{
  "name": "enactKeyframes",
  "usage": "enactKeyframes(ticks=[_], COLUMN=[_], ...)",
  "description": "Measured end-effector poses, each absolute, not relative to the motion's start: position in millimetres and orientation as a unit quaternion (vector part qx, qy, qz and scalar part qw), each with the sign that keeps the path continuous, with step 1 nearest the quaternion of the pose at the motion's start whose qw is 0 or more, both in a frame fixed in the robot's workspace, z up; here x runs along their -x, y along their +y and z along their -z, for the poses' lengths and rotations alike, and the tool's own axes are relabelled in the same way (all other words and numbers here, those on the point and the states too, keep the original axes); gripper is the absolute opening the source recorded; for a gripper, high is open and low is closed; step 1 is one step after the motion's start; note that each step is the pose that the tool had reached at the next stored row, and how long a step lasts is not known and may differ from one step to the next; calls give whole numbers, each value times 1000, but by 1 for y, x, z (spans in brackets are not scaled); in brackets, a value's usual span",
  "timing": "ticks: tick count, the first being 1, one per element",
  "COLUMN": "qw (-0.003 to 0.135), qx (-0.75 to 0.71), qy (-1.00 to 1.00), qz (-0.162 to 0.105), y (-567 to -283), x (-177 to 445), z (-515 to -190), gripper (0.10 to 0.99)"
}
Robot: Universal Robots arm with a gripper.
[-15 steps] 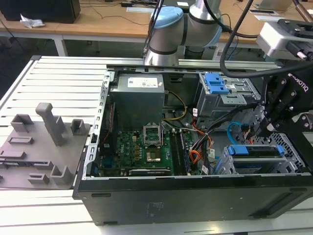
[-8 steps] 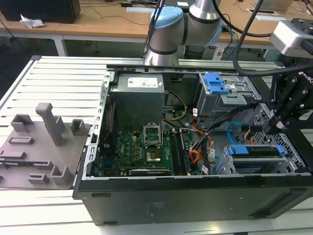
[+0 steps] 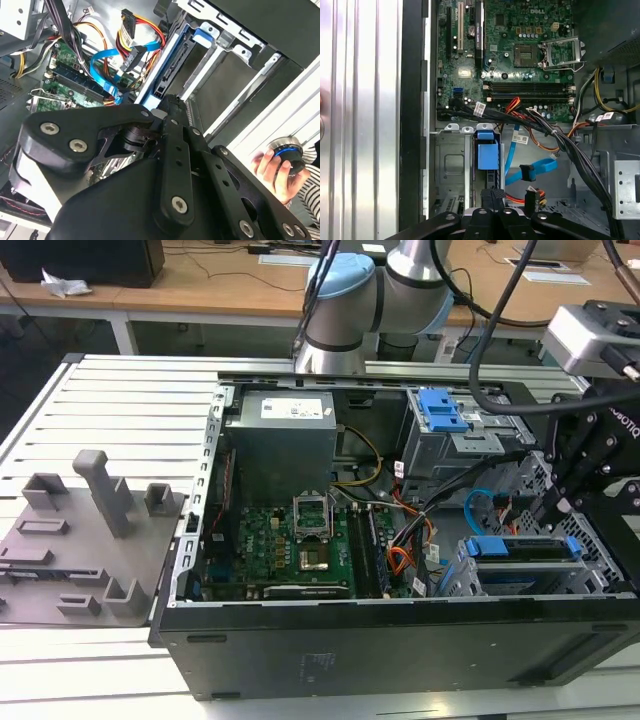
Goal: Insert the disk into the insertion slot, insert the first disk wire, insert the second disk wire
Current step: 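Insert the disk into the insertion slot, then insert the first disk wire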
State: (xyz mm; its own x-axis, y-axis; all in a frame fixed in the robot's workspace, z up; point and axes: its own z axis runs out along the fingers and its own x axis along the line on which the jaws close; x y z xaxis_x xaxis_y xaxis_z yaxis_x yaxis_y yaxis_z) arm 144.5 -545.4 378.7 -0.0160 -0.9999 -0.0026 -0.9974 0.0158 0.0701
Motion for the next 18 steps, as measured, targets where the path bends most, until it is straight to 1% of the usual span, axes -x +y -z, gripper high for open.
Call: enactKeyframes(ticks=[18], qw=[24], qx=[-701], qy=[-712], qz=[26], y=[-545], x=[-144], z=[-374], gripper=[106])
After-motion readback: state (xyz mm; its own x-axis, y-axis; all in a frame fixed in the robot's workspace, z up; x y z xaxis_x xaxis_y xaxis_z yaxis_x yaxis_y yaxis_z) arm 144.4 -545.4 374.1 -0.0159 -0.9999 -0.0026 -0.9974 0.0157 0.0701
